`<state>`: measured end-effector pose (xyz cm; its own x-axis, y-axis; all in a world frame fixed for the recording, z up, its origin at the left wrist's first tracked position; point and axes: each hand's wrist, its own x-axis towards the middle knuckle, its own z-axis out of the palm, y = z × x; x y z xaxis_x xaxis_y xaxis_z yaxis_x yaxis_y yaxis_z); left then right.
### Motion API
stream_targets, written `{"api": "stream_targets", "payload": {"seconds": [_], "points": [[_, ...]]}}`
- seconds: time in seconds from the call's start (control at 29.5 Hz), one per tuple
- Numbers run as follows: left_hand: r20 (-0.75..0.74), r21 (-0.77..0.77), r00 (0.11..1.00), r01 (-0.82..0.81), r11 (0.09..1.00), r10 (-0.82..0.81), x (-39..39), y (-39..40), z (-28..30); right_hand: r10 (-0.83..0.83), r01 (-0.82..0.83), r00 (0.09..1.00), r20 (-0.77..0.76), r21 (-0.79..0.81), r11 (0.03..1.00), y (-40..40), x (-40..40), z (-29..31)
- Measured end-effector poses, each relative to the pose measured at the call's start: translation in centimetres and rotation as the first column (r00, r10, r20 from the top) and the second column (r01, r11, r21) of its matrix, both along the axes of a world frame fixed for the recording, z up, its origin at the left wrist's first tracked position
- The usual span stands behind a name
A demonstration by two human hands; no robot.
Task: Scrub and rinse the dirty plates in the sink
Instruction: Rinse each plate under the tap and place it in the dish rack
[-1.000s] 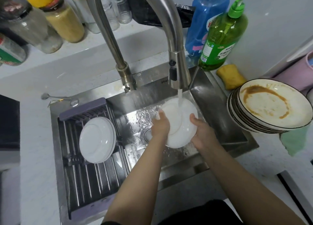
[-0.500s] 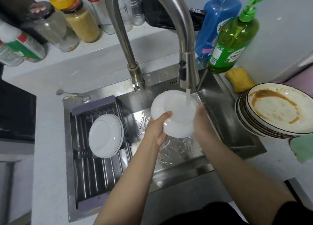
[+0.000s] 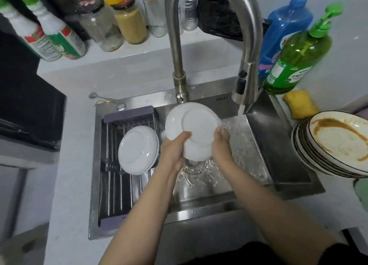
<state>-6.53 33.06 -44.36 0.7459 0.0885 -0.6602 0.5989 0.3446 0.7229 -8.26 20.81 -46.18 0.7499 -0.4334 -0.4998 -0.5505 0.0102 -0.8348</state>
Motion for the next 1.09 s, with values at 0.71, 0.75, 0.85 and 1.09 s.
{"api": "stream_targets", "payload": {"seconds": [0.71,0.75,0.85,1.09], "points": [[-0.193,0.354,0.953,-0.152,0.923,0.232,-1.7,16.0,-8.9,0.548,-0.561,0.821,-0.161,-0.404,0.722,14.5,6.5,-2.4],[-0.203,0.362,0.950,-0.153,0.919,0.238,-1.6,16.1,-8.8,0.556,-0.572,0.813,-0.172,-0.413,0.708,15.0,6.7,-2.7],[-0.273,0.386,0.927,-0.139,0.912,0.257,-0.9,16.3,-8.0,0.563,-0.593,0.800,-0.208,-0.421,0.686,16.0,7.2,-3.4],[-0.330,0.391,0.911,-0.106,0.914,0.247,-0.4,16.9,-10.3,0.603,-0.634,0.760,-0.241,-0.477,0.609,16.7,7.3,-4.1]]}}
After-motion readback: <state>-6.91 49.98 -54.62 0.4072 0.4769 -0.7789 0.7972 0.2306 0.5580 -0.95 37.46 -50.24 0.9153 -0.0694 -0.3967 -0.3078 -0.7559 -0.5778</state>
